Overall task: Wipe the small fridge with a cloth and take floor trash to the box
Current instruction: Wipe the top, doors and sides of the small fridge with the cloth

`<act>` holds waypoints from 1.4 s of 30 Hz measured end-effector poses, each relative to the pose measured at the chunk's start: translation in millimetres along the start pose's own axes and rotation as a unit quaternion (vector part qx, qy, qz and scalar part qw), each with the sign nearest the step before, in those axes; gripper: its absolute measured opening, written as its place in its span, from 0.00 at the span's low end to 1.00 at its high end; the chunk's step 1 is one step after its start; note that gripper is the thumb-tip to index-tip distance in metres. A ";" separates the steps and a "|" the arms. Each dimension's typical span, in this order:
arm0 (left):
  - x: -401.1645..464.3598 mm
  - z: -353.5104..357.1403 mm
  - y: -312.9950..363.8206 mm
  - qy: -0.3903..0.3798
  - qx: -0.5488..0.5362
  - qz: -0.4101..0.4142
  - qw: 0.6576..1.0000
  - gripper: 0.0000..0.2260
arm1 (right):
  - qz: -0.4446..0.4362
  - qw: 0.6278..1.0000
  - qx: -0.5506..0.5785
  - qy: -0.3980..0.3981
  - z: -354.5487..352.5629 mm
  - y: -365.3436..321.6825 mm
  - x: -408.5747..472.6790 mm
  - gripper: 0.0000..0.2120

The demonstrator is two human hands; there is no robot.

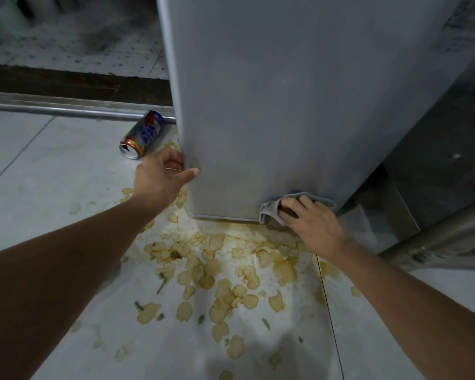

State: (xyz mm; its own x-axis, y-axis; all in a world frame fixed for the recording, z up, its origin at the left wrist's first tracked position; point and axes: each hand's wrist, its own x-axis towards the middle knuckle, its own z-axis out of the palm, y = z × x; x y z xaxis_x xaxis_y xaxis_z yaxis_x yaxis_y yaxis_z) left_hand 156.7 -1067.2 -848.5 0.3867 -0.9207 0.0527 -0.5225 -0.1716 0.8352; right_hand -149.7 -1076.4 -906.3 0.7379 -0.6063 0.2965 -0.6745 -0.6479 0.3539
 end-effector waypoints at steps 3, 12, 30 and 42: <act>-1.9 2.5 -3.6 -0.001 -0.014 -0.007 1.000 0.10 | 0.121 0.984 0.074 0.105 -17.7 11.8 1.9 0.23; -5.2 7.6 -7.5 0.000 -0.040 -0.033 0.999 0.11 | 0.239 0.969 -0.007 0.064 14.0 12.7 -30.4 0.20; -4.7 20.4 -29.3 -0.013 0.019 -0.034 0.999 0.12 | 0.621 0.755 0.212 0.010 38.9 -12.0 -13.3 0.21; -0.9 18.1 -26.3 -0.012 0.068 -0.016 0.997 0.12 | 0.703 0.645 0.292 0.054 34.4 -81.7 61.1 0.24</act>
State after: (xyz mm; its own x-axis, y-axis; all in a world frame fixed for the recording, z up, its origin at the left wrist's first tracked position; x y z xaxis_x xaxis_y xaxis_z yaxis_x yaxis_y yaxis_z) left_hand 156.4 -1068.2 -880.4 0.3881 -0.9215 0.0132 -0.6095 -0.2459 0.7537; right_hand -50.3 -1076.4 -947.6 -0.6385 -0.7689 0.0314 -0.5484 0.4261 -0.7195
